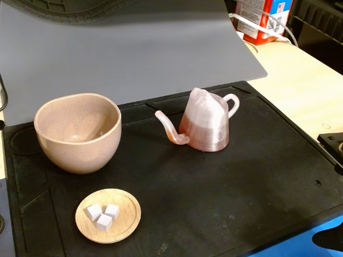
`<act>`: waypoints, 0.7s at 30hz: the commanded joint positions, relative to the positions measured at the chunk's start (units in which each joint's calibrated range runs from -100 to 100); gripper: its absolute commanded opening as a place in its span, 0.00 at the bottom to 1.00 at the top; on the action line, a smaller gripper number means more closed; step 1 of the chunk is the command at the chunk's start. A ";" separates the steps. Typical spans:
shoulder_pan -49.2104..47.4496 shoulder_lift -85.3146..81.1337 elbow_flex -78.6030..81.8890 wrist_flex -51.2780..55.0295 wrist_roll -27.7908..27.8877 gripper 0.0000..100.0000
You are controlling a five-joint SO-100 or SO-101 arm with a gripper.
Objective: Pick up a kettle and pour liquid into a cup.
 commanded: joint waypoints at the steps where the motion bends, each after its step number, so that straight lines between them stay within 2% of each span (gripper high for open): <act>1: 0.16 -0.26 0.11 0.23 0.23 0.01; 17: -0.07 -0.09 0.11 -1.41 0.28 0.01; 20: -0.07 7.33 0.20 -16.03 0.28 0.01; 21: -0.07 12.62 0.20 -25.88 0.28 0.01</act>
